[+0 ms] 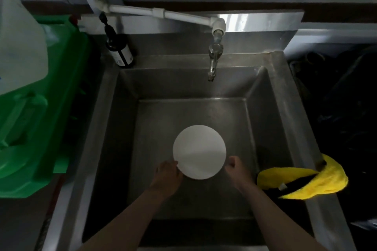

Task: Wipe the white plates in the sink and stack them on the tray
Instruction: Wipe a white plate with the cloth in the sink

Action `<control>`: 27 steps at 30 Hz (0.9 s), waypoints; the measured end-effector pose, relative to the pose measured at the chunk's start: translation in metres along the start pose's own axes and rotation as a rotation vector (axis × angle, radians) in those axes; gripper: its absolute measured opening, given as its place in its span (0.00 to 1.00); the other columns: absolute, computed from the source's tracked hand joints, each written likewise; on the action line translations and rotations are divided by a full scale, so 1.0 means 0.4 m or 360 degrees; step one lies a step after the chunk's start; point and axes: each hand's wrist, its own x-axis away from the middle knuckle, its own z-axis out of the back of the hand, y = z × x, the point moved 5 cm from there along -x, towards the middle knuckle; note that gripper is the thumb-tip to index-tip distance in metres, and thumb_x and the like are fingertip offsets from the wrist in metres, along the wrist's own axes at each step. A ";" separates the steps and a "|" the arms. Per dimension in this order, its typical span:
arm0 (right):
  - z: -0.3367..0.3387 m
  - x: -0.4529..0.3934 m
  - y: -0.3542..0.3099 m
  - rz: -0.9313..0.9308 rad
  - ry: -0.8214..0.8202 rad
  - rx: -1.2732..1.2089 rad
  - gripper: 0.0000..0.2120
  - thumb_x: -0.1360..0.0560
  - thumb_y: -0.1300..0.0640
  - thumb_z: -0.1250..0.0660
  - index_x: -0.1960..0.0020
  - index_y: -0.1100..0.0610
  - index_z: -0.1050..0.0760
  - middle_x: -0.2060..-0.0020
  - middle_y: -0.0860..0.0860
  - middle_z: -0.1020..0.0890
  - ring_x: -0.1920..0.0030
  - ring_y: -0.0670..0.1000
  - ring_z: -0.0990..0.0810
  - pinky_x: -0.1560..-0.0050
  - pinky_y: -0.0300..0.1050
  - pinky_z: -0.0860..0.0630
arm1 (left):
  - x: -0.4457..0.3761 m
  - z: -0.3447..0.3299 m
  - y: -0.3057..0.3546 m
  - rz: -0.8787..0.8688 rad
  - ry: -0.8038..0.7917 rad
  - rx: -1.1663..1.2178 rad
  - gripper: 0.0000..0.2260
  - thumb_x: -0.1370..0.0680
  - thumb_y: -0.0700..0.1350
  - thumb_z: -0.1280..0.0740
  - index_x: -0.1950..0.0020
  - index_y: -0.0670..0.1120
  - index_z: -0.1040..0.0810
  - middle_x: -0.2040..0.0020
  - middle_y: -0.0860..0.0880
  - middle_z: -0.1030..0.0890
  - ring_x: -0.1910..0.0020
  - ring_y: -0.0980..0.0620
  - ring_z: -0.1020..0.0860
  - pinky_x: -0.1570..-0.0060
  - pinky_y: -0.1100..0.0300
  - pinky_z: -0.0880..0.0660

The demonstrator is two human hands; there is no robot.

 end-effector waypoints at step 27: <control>-0.036 -0.182 0.022 -0.0224 0.0108 -0.0064 0.09 0.17 0.52 0.40 0.46 0.58 0.27 0.55 0.53 0.24 0.57 0.49 0.27 0.55 0.45 0.31 | -0.082 0.030 0.003 0.0378 0.0262 0.0883 0.12 0.15 0.48 0.43 0.54 0.45 0.26 0.58 0.50 0.23 0.60 0.55 0.25 0.62 0.60 0.32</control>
